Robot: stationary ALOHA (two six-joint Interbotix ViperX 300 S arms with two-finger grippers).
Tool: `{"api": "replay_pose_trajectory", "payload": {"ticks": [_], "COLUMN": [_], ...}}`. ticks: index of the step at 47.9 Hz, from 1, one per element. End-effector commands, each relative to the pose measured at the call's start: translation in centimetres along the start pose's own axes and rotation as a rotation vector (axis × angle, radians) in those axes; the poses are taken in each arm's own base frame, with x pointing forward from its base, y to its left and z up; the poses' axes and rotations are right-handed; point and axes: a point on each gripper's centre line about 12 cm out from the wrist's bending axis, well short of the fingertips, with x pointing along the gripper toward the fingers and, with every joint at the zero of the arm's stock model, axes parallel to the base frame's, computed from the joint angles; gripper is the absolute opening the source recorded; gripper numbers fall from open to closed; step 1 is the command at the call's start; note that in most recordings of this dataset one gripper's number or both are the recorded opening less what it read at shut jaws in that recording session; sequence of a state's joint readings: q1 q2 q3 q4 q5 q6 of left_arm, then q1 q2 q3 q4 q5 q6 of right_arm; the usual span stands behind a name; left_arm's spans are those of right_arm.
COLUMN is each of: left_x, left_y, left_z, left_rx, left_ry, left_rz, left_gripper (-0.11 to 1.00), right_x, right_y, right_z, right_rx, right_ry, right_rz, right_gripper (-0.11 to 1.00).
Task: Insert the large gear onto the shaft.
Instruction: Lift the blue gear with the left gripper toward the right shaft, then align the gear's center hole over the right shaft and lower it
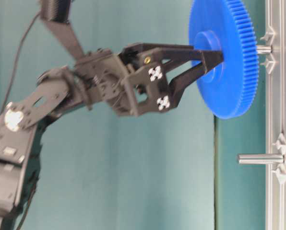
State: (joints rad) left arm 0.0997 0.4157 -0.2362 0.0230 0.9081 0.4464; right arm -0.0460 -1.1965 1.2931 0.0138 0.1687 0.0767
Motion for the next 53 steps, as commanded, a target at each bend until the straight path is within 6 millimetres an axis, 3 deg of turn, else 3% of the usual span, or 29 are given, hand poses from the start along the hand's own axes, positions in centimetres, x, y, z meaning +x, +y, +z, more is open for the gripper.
{"api": "replay_pose_trajectory", "payload": {"ticks": [1, 15, 53], "left_x": [-1.8, -1.3, -0.1], "left_y": [1.1, 3.1, 2.2], "left_z": [1.5, 2.3, 0.9], "left_rx": [-0.004, 0.000, -0.036], "left_ry": [-0.043, -0.039, 0.080], "left_rz": [0.027, 0.041, -0.023], "left_gripper": [0.78, 0.78, 0.78], "right_x": [0.0, -0.2, -0.3], "right_y": [0.0, 0.0, 0.0], "right_z": [0.3, 0.2, 0.2], "right_rx": [0.010, 0.010, 0.010], "right_ry": [-0.014, -0.025, -0.028], "right_rz": [-0.002, -0.001, 0.000], "right_gripper": [0.70, 0.70, 0.70]}}
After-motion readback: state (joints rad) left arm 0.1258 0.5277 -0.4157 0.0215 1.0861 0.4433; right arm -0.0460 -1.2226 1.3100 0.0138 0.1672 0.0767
